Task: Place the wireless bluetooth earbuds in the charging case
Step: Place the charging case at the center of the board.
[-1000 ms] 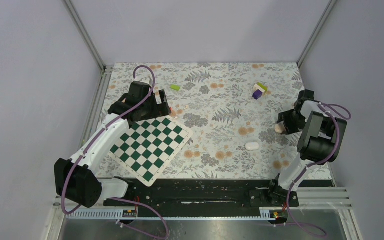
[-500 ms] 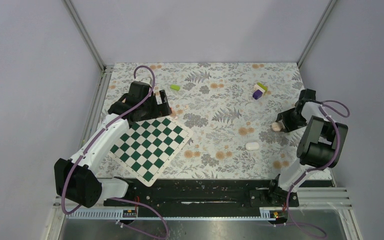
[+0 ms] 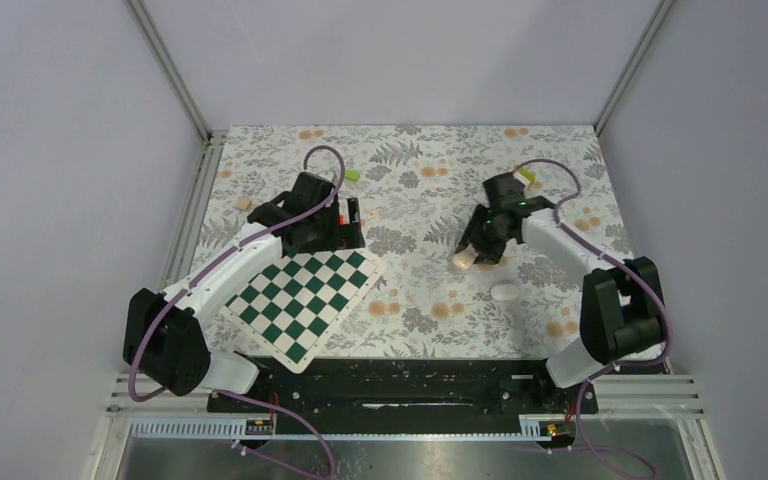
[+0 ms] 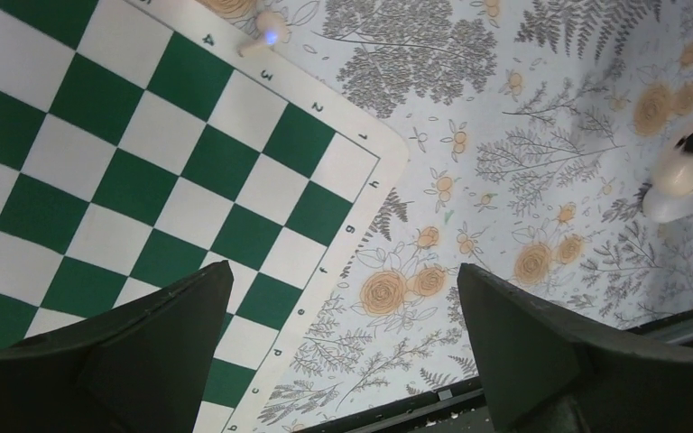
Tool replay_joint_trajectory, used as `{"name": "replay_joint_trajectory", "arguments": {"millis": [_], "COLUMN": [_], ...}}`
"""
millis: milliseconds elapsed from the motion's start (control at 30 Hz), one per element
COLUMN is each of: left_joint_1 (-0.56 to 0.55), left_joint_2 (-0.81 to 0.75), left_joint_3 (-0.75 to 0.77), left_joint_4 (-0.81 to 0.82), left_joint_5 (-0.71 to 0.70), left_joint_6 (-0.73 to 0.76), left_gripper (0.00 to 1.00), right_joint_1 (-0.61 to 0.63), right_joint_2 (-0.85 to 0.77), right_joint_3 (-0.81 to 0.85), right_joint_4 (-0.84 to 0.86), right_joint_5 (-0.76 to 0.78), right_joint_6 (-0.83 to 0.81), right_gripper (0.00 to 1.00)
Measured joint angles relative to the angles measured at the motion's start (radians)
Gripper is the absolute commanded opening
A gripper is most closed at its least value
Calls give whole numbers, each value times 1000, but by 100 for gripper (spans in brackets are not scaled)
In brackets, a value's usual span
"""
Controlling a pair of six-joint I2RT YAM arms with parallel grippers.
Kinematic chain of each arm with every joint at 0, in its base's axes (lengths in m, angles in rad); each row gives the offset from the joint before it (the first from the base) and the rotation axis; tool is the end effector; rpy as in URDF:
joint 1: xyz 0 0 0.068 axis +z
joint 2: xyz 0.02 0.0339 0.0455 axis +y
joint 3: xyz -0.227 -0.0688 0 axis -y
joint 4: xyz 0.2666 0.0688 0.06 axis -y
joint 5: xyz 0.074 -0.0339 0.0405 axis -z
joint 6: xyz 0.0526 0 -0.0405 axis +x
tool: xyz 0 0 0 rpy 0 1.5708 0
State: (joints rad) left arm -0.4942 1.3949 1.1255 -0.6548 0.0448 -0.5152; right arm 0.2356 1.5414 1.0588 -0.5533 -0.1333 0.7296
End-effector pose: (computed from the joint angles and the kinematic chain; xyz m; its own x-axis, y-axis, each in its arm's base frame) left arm 0.2889 -0.1584 0.2229 -0.8566 -0.0976 -0.5067 0.0868 0.9407 -0.3279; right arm 0.3306 0.0865 0.1613 -0.8217 0.4822 -0.3038 0.3361 0.8405 0.4250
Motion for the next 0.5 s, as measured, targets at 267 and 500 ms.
{"name": "replay_joint_trajectory", "arguments": {"millis": [267, 500], "left_joint_1": [7, 6], "left_joint_2": [-10, 26], "left_joint_3": [-74, -89], "left_joint_4": [22, 69], "left_joint_5": [-22, 25], "left_joint_6": [-43, -66], "left_gripper": [99, 99], "right_joint_1": [224, 242], "right_joint_2": [97, 168], "right_joint_3": [-26, -34], "right_joint_4": [31, 63], "right_joint_5": [19, 38], "right_joint_6": [18, 10], "right_gripper": [51, 71]}}
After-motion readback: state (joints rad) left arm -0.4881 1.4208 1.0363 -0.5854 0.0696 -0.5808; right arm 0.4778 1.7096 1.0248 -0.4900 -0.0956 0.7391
